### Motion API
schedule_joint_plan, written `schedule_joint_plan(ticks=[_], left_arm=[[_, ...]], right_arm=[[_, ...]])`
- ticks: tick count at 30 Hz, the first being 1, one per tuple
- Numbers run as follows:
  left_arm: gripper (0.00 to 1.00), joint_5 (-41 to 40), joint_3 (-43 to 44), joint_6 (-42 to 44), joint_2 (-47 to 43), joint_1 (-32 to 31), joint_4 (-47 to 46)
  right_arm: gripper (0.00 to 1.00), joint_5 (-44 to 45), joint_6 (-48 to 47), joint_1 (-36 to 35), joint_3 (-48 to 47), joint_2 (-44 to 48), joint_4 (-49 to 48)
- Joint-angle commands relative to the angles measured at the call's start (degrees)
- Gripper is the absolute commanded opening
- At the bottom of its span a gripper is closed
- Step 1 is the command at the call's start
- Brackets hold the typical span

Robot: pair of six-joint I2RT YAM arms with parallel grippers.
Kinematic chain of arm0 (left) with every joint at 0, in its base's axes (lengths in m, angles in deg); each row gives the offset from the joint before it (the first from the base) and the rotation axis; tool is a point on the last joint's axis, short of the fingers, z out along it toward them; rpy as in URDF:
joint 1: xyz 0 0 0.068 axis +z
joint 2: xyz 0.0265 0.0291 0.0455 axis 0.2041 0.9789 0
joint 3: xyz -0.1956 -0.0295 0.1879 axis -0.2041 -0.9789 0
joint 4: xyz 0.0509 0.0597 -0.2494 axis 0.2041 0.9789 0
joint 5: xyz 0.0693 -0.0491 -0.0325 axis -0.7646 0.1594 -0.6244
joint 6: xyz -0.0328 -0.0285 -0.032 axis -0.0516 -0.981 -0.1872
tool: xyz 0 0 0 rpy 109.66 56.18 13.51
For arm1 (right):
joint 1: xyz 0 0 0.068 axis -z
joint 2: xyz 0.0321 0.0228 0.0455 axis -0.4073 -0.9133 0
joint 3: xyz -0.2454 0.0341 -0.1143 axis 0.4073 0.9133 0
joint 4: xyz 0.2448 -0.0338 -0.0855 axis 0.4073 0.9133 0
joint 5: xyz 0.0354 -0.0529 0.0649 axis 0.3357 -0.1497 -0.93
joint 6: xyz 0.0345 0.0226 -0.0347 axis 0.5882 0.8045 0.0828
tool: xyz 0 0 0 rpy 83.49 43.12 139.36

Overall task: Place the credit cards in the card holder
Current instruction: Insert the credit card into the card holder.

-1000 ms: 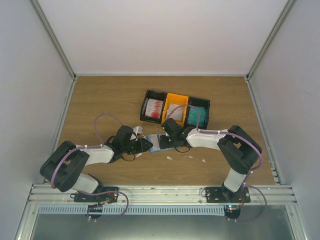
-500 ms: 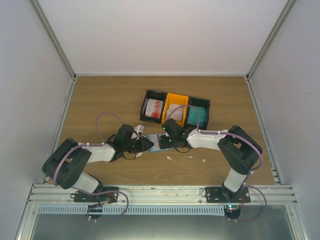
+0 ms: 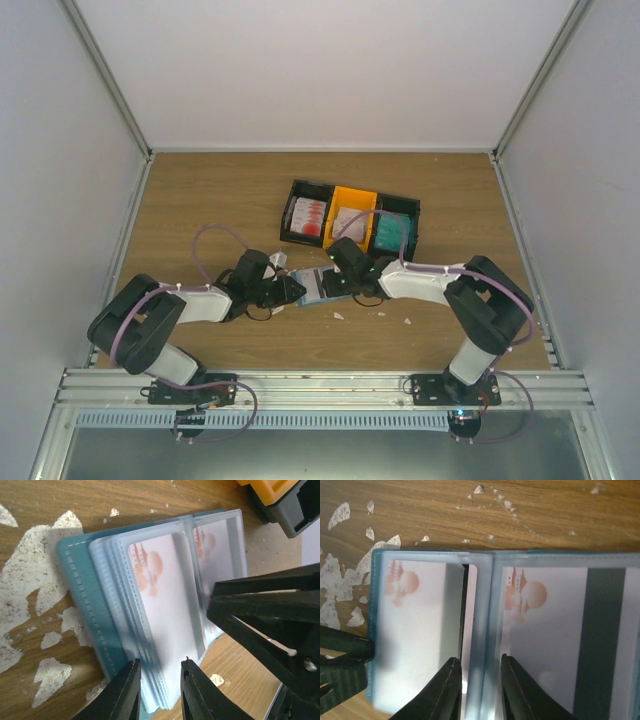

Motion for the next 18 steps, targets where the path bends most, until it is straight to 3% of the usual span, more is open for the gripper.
schedule_joint_plan(ticks=[1,6,13,18], left_arm=[[0.24,-0.5,1.0,0.5,0.6,0.1,-1.8],[0.23,-0.6,1.1,0.6,1.1,0.2,-1.9],[0.24,0.7,1.0,0.2,1.6,0.2,-2.9],[0.25,0.8,0.8,0.5,0.4,0.1,-2.8]], right_arm=[[0.26,1.1,-1.0,-0.5,2.1,3.8,1.3],[0.3,-1.1,-3.7,-0.8,1.3,4.7,0.4],[0.28,-1.3,-4.6,-1.8,-1.2,-1.6,2.9],[0.14,4.7,-2.2,-1.7,-1.6,-4.2,6.4]])
